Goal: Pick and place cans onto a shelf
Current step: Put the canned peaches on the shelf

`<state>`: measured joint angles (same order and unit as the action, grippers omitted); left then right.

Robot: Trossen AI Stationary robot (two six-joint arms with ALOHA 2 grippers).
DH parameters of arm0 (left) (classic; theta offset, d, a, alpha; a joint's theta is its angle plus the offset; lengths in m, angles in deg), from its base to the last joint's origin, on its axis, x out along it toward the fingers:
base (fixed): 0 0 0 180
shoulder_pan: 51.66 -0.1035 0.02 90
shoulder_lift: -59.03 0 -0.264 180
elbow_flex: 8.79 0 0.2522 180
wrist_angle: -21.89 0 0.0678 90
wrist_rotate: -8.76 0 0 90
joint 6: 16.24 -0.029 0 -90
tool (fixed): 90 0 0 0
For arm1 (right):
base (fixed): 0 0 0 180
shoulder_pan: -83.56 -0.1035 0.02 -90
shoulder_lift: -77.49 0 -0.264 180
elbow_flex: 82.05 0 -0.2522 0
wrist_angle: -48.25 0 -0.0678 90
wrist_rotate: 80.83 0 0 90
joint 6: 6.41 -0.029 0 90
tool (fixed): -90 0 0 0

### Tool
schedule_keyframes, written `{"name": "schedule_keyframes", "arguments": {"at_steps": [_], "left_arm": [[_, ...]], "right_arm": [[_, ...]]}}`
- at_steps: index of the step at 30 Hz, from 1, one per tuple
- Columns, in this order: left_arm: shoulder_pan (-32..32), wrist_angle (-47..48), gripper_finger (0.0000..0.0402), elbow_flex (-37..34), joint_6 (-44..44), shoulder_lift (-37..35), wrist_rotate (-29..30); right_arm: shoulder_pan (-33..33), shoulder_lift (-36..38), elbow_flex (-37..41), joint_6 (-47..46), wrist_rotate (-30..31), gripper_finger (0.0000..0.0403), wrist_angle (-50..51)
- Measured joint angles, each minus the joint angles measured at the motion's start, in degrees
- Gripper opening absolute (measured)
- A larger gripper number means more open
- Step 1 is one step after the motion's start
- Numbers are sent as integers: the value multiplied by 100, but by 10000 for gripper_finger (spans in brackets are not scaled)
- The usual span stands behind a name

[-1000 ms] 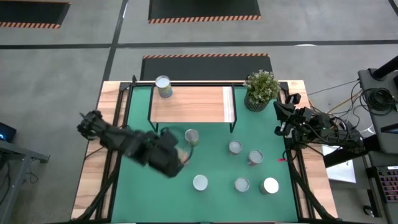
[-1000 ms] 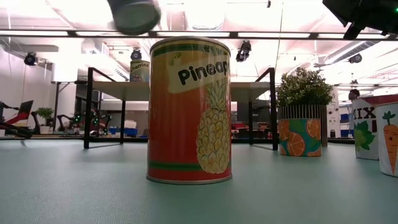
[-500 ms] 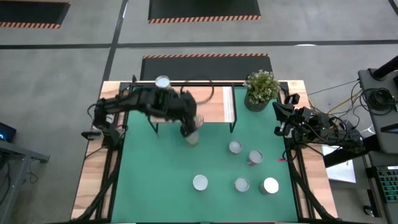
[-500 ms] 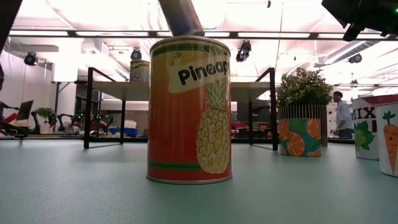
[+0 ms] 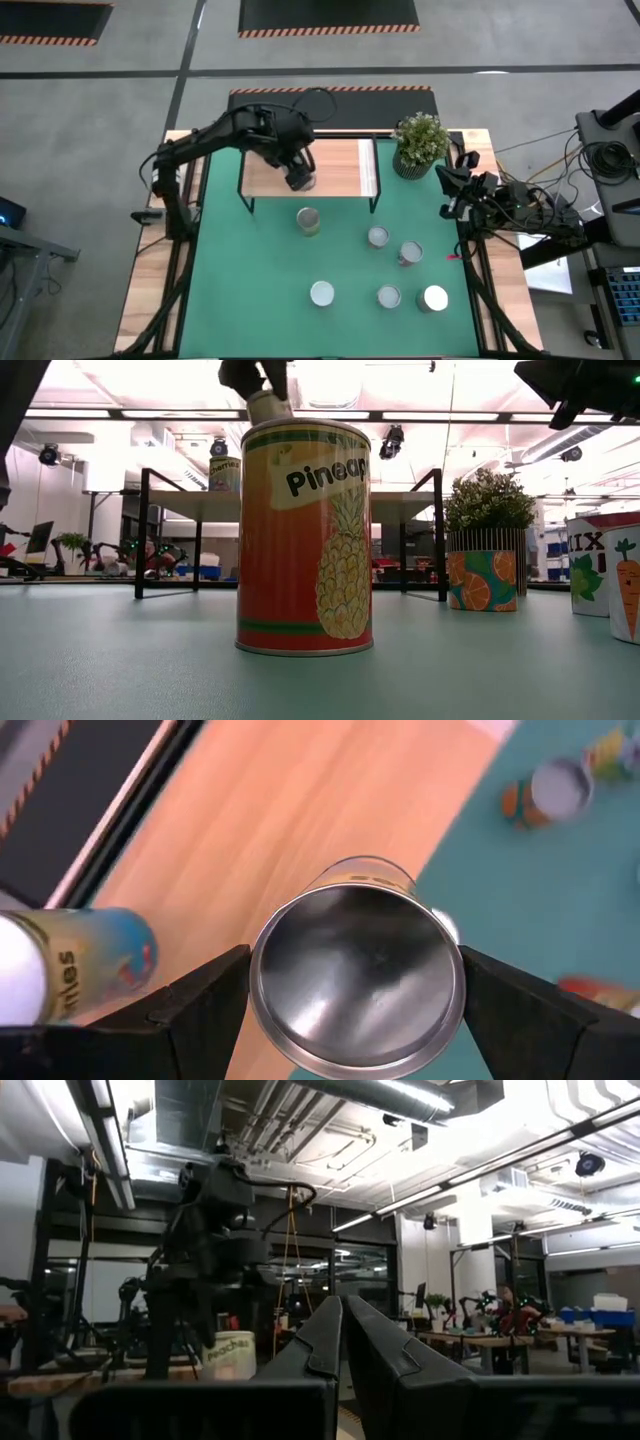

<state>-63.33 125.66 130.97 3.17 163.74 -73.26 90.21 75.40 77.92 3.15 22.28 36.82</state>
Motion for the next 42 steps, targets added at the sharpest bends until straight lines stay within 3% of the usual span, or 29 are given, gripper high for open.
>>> {"name": "schedule_keyframes", "arguments": {"at_steps": [13, 27, 32, 42], "left_arm": [[-152, 1, 307, -1302, -2020, -1010, 343], [-249, 3, 307, -2155, -1787, -1235, 518], [-244, -1, 311, -2184, -1782, -1217, 941], [-242, 1, 336, -2184, -1829, -1217, 954]], "right_arm": [[-1, 0, 0, -55, 2, 9, 46], [1, 0, 0, -39, 2, 9, 44], [1, 0, 0, 11, 4, 9, 44], [1, 0, 0, 7, 4, 9, 44]]}}
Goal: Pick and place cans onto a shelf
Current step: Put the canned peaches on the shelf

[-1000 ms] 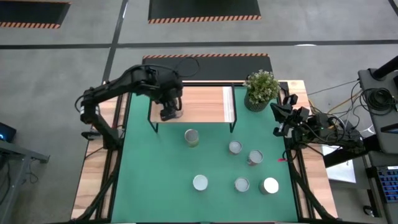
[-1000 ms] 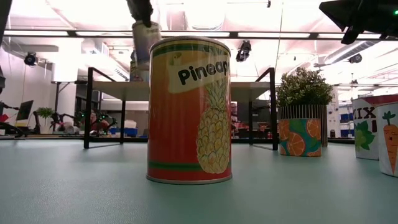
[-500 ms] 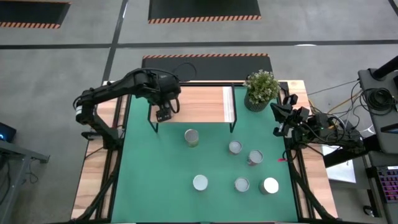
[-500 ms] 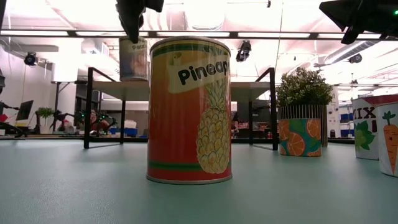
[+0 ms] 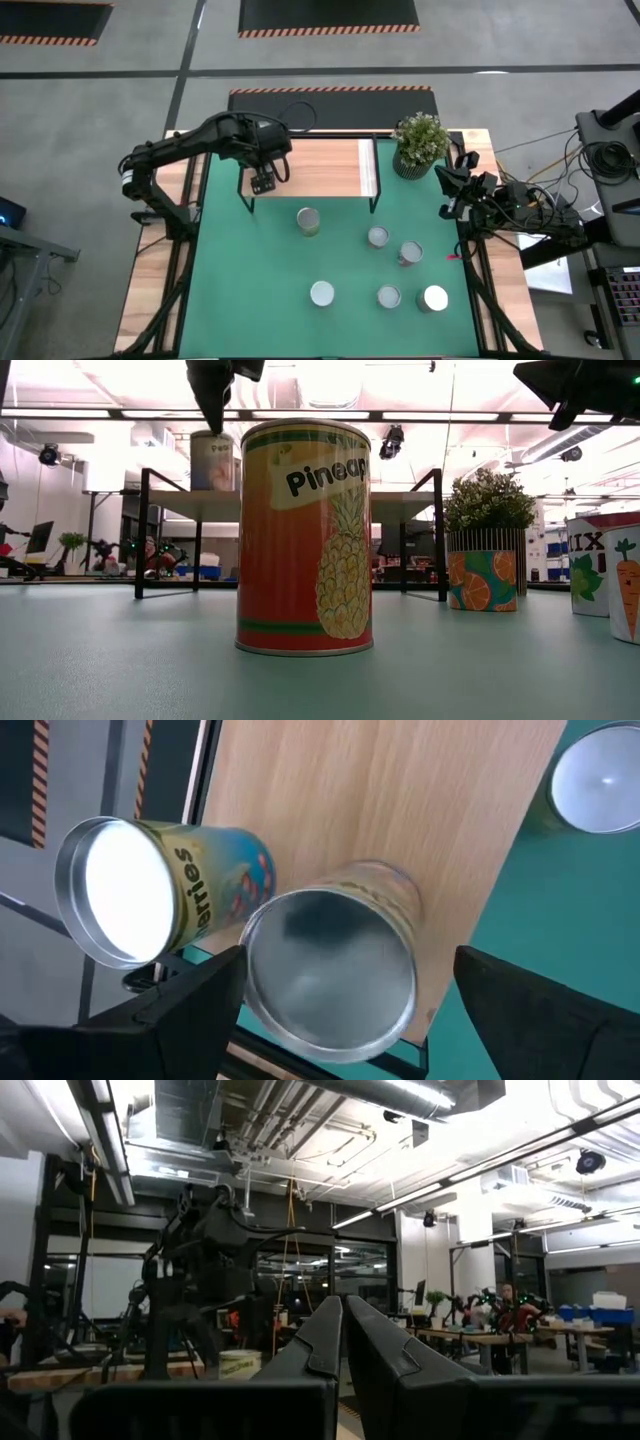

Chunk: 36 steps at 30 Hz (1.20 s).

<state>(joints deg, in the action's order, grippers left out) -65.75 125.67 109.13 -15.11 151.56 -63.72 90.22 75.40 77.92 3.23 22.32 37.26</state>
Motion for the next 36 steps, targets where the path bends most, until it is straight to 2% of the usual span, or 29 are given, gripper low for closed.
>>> {"name": "schedule_keyframes", "arguments": {"at_steps": [6, 12, 18, 25, 34, 36], "left_arm": [[-4, 0, 336, 14, -23, -2, 2], [208, -8, 335, 383, 147, -63, -60], [659, -378, 302, 489, 141, -433, 19], [970, -1402, 195, -516, 279, -1343, 724], [999, -3329, 22, -2803, 336, -2682, 745], [1097, -4086, 6, -3357, 397, -3028, 755]], "right_arm": [[-1, 0, 0, 1, 0, 9, 0], [0, 0, 0, 0, 1, 9, 0], [0, 0, 0, -28, 0, 9, 4], [0, 0, 0, -313, -4, 9, 183], [-2, -36, 0, -691, -412, 9, 221], [-2, -92, 0, -743, -420, 9, 227]]}}
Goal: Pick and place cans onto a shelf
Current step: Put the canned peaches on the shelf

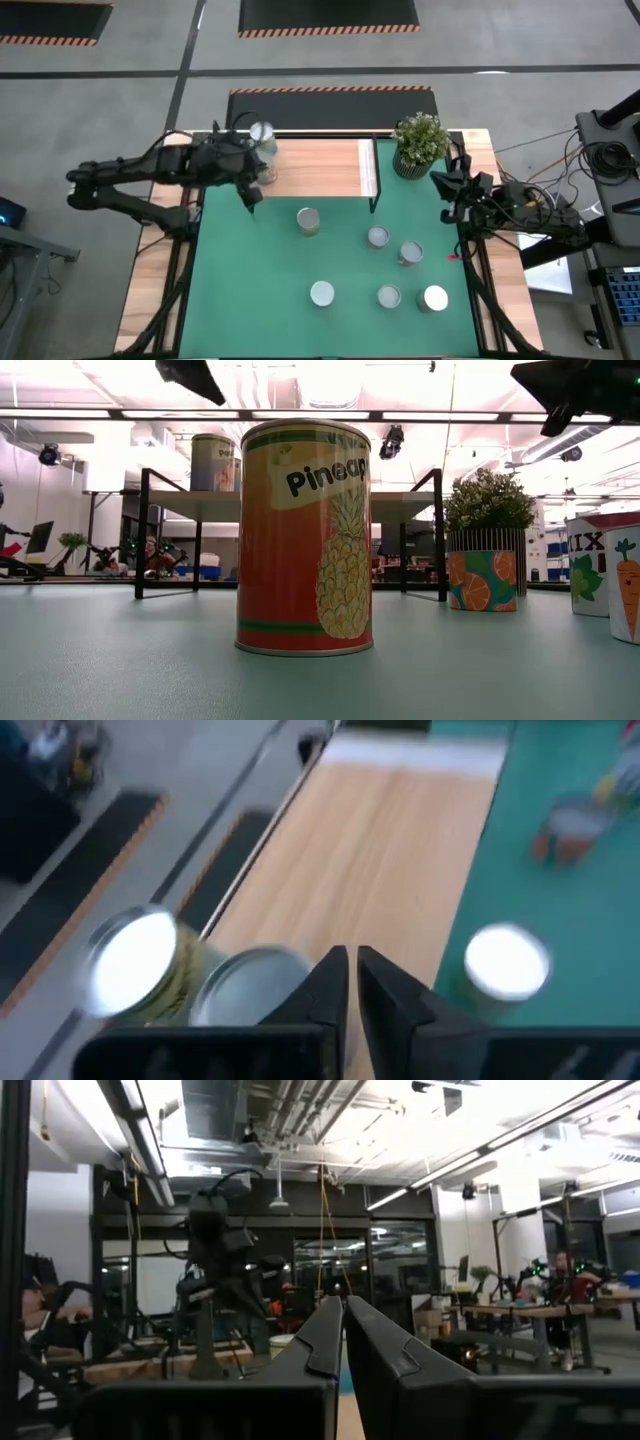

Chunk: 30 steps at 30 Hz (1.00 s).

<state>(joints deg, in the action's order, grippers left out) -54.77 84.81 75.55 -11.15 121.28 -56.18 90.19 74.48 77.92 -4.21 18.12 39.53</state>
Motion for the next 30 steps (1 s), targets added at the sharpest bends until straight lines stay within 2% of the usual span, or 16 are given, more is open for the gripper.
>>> {"name": "schedule_keyframes", "arguments": {"at_steps": [4, 9, 14, 20, 25, 30], "left_arm": [[243, -1319, 19, -1056, -170, -617, -17], [319, -1878, 18, -1838, -196, -1094, -8], [319, -1316, 6, -2121, 124, -1286, -12], [321, -477, 0, -2107, 1129, -1368, -1], [321, -402, 0, -2277, 1311, -1343, 136], [321, -458, 0, -2381, 1369, -1350, 565]], "right_arm": [[0, -257, 0, -29, 3, 9, -16], [2, -923, -138, 3, 241, 9, -105], [2, -1897, -791, 143, 321, 9, -81], [2, -3167, -1883, 257, 320, 9, 315], [4, -4202, -2753, 448, 321, 9, 406], [7, -5149, -3562, 684, 311, 9, 788]]}}
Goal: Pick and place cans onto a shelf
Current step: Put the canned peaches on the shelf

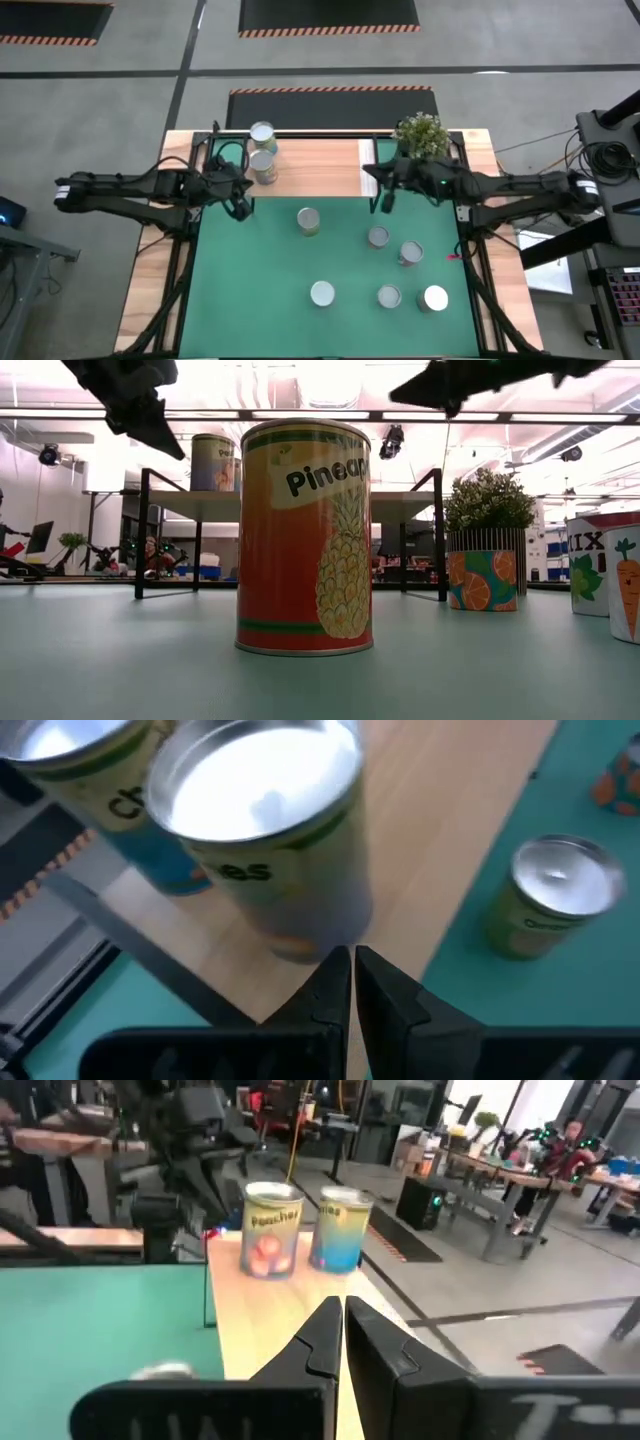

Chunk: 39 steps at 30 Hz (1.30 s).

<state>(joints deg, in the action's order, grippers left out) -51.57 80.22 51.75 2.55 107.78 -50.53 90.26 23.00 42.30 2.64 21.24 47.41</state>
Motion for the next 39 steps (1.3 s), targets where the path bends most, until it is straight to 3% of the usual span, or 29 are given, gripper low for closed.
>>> {"name": "schedule_keyframes", "arguments": {"at_steps": [12, 30, 39], "left_arm": [[1, -253, 0, -10, -19, -7, 31], [-2, -879, 0, -284, -614, -5, 243], [-8, -852, 0, -284, -627, -10, 335]], "right_arm": [[492, -1902, -1662, 352, -68, 9, 206], [1357, -4531, -3823, 380, -2028, 9, 209], [1356, -5336, -4506, 431, -2159, 9, 214]]}}
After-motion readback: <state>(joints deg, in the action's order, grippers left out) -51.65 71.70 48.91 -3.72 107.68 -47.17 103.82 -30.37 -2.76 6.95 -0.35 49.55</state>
